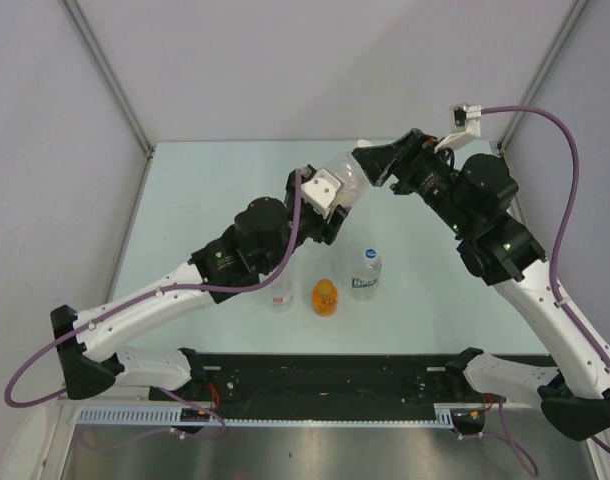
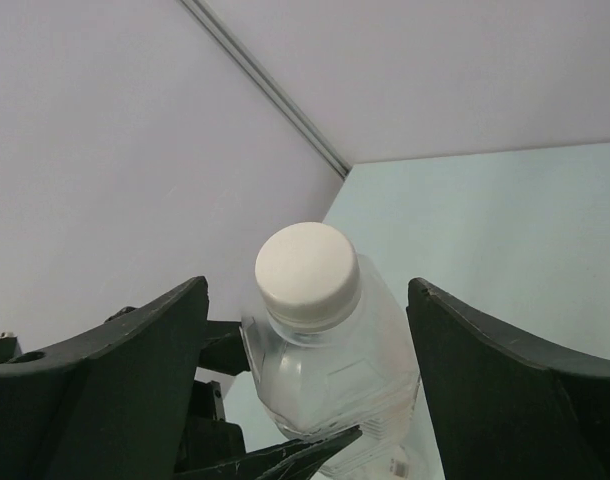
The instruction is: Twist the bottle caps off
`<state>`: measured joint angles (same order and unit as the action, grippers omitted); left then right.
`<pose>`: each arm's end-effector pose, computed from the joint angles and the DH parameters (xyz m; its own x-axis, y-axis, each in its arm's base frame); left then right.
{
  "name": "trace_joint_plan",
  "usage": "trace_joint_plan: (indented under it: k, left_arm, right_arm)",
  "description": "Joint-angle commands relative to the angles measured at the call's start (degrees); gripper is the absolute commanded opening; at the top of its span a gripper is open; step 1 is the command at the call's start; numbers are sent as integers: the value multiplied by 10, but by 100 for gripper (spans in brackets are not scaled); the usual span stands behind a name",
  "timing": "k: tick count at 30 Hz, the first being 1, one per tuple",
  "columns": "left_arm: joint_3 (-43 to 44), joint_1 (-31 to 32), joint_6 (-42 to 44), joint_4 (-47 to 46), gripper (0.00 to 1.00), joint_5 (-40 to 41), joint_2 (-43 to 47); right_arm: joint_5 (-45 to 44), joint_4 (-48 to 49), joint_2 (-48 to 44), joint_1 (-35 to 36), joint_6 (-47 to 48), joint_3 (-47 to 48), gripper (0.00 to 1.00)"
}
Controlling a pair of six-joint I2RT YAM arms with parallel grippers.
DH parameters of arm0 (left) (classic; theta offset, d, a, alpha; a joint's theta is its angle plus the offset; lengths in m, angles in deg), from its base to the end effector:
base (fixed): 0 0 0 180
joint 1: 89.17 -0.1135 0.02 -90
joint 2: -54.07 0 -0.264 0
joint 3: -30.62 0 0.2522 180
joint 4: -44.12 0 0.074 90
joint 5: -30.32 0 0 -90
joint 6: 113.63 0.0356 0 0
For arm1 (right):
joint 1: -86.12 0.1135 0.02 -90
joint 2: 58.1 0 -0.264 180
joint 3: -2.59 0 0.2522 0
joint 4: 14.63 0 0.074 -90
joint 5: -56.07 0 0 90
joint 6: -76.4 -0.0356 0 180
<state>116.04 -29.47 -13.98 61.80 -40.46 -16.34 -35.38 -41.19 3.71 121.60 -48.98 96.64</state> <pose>0.1527 -0.2381 0.4225 0.0857 0.1671 -0.9822 0.6441 0.7428 0.1826 0.1778 0.1256 0.4916 -0.2584 0.5266 -0.8099 -0.5030 0.6424 0.5782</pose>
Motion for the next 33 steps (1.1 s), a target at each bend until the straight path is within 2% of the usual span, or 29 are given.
trace_joint_plan:
  k: [1, 15, 20, 23, 24, 26, 27, 28, 29, 33]
  left_arm:
    - [9, 9, 25, -36, 0, 29, -2]
    - [3, 14, 34, -35, 0, 24, -3]
    - [4, 16, 35, -34, 0, 23, -2]
    - [2, 17, 36, -33, 0, 20, -3]
    - [3, 17, 36, -33, 0, 20, -3]
    - [2, 17, 36, -31, 0, 16, -2]
    - [1, 17, 36, -30, 0, 14, -1]
    - [0, 17, 36, -30, 0, 7, 1]
    - [-1, 18, 36, -29, 0, 3, 3]
    - [-10, 17, 33, -27, 0, -36, 16]
  right_arm:
    - [-28, 4, 5, 5, 20, 32, 81]
    - [-19, 8, 18, 6, 29, 33, 56]
    - [-19, 5, 20, 6, 31, 32, 54]
    - [-19, 5, 19, 6, 35, 32, 44]
    - [-19, 4, 18, 6, 36, 32, 35]
    - [-20, 2, 19, 6, 41, 32, 24]
    - [-21, 1, 19, 6, 43, 32, 9]
    - [-21, 0, 17, 6, 44, 31, 3]
    - [-22, -1, 17, 6, 50, 32, 0]
    - [-5, -2, 15, 6, 72, 32, 0]
